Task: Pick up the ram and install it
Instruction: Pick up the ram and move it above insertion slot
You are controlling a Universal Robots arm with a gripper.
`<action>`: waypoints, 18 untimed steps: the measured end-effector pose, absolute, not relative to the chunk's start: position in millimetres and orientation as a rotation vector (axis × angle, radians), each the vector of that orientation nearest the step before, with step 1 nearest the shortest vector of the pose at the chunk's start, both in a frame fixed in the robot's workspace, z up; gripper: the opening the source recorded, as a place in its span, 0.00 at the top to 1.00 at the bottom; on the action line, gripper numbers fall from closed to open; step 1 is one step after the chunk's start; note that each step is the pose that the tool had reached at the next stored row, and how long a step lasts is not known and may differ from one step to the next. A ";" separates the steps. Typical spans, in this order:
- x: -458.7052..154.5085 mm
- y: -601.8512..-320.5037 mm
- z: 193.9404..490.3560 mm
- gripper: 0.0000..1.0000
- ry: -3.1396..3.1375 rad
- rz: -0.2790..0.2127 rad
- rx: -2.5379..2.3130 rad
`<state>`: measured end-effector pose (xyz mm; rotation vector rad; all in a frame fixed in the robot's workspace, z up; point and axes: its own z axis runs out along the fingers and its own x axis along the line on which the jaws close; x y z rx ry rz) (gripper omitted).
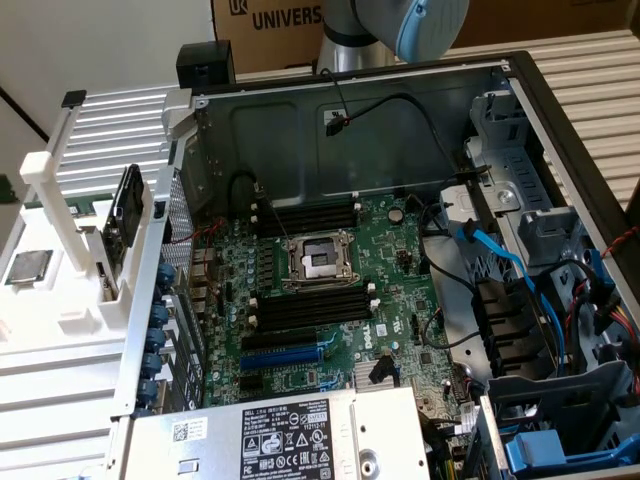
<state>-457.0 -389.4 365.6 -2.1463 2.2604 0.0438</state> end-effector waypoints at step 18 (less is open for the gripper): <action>-420.2 -393.4 409.3 0.88 2.270 0.060 -2.155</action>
